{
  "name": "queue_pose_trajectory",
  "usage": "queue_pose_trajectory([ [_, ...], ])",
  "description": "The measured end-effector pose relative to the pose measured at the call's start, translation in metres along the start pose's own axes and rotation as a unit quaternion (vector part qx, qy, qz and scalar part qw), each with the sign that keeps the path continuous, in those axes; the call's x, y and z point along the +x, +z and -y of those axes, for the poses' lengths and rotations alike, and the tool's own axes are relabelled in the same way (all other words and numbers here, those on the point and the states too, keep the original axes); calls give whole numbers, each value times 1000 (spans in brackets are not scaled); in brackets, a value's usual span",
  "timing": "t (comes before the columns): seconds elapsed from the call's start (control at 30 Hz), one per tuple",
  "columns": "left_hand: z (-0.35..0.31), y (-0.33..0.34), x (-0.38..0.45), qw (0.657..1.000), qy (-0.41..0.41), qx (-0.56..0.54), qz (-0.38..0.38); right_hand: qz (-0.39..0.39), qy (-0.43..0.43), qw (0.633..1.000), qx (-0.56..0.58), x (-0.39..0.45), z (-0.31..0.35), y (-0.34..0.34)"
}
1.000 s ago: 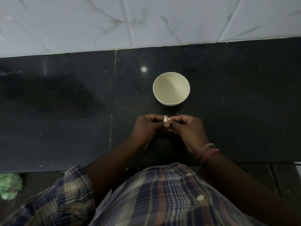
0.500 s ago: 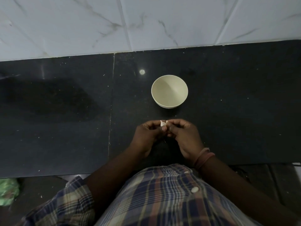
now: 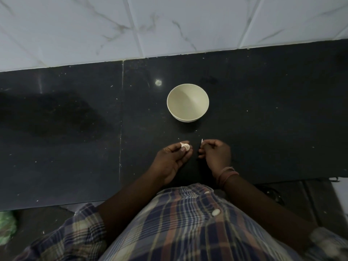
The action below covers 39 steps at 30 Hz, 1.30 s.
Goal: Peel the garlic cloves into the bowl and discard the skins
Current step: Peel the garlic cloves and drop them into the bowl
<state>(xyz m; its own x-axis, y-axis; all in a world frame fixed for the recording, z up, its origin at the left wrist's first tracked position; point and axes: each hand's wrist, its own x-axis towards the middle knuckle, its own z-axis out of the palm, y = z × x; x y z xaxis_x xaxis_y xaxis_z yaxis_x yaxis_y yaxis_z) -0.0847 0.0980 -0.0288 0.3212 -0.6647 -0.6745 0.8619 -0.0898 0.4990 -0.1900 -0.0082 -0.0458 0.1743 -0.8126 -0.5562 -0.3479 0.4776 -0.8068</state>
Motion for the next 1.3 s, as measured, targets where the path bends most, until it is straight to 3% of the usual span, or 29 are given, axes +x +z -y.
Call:
queue_pose_trajectory([
  [0.2, 4, -3, 4, 1000, -6, 2, -15, -30, 9, 999, 35, 0, -7, -1],
  [0.4, 7, -7, 6, 999, -16, -7, -47, -20, -4, 1000, -3, -16, -10, -12],
  [0.57, 7, -6, 5, 999, -9, 10, -29, 81, -118, 986, -85, -36, -10, -10],
  [0.8, 0, -5, 2, 999, 7, 16, -28, 96, -135, 984, -63, -35, 8, -3],
  [0.97, -4, 0, -5, 999, 36, 37, -6, 151, -183, 968, -79, -44, 21, -2],
  [1.3, -12, 2, -11, 991, 104, 81, 38, 191, -77, 977, 49, -48, 34, 1],
])
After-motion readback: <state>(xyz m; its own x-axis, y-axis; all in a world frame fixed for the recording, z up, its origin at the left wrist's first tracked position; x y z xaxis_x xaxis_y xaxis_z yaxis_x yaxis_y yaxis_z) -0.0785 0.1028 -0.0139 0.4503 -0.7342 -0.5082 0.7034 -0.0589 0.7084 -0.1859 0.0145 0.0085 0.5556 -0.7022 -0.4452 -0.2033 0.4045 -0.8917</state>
